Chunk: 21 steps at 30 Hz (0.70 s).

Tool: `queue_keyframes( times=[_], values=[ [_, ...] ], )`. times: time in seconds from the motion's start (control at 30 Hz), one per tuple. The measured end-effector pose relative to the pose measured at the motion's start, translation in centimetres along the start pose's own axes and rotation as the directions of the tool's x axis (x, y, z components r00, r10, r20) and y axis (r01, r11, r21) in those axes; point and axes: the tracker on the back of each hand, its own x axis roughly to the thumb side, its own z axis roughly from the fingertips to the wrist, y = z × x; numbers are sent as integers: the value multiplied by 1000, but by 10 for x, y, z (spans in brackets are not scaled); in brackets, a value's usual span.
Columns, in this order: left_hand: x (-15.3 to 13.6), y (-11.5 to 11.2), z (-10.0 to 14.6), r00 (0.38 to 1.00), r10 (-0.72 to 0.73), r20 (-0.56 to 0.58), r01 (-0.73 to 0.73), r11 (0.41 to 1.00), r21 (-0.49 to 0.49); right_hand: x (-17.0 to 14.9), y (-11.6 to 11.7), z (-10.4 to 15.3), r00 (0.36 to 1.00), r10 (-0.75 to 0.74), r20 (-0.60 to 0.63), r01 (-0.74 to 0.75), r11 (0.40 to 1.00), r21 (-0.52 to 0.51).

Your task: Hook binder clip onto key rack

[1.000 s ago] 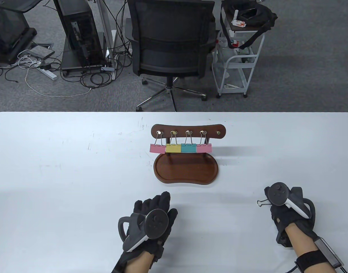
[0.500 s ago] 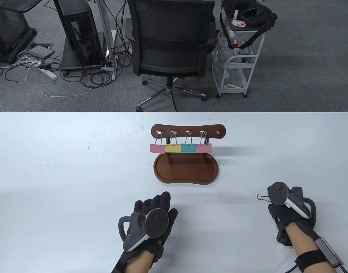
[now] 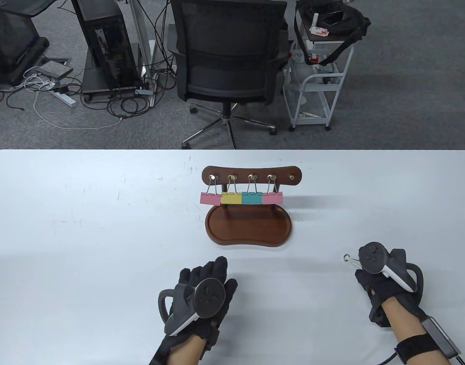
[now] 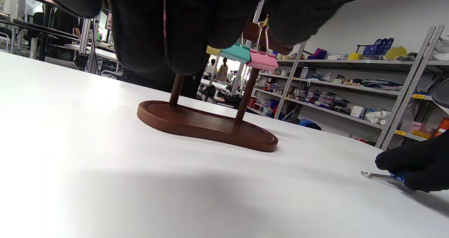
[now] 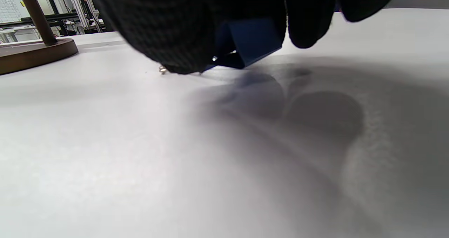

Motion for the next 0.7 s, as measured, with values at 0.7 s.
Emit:
queue_keyframes(
  times=[0.7],
  values=[
    [1, 0, 0, 1000, 0, 5, 0, 1000, 4, 14, -42, 29, 986, -112, 122, 135, 970, -203]
  ],
)
